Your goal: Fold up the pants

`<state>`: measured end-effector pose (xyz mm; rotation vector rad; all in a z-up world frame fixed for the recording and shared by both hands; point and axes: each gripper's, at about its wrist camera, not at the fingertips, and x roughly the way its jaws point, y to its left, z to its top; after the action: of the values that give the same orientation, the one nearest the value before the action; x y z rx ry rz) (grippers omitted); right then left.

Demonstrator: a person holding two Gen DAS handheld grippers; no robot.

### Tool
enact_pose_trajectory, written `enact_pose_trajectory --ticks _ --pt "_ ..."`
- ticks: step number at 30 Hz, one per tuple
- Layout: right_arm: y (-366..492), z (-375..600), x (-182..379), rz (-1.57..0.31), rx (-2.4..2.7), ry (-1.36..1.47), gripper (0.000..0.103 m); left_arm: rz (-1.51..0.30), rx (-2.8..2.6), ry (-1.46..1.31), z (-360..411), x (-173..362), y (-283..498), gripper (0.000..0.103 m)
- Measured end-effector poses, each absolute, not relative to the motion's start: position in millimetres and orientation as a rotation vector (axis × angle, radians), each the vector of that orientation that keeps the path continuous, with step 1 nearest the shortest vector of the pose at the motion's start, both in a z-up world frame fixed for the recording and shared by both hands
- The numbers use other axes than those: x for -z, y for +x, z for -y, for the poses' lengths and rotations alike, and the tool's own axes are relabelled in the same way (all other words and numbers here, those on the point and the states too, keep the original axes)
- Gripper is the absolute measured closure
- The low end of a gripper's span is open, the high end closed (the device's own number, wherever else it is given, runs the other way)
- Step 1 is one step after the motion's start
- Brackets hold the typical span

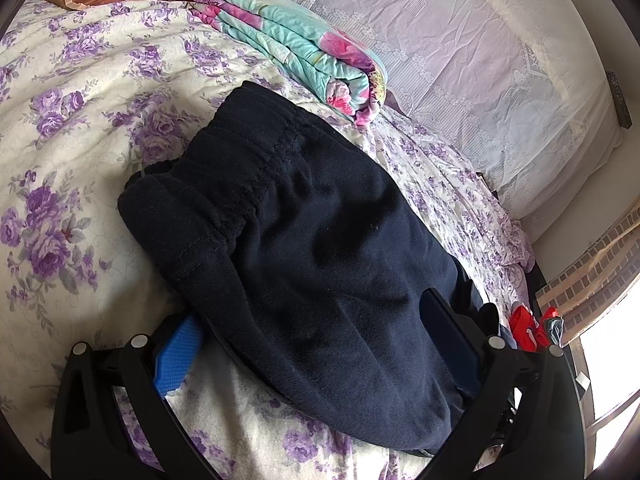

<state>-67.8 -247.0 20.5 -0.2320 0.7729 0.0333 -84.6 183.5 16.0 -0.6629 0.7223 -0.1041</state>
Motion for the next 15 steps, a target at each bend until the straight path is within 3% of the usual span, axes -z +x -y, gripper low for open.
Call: enact_pose_trajectory --ticks 6,9,15 --pt "-77 271 -55 -0.713 -0.296 0.022 0.004 -0.721 0.103 -0.663 -184 -16 -85 0.005" --pt "-54 259 -72 -0.782 -0.339 0.101 0.004 -0.719 0.102 -0.665 -183 -17 -86 0.005" --pt "2 170 -14 -1.034 -0.342 -0.197 0.003 -0.722 0.101 -0.662 -183 -16 -86 0.005"
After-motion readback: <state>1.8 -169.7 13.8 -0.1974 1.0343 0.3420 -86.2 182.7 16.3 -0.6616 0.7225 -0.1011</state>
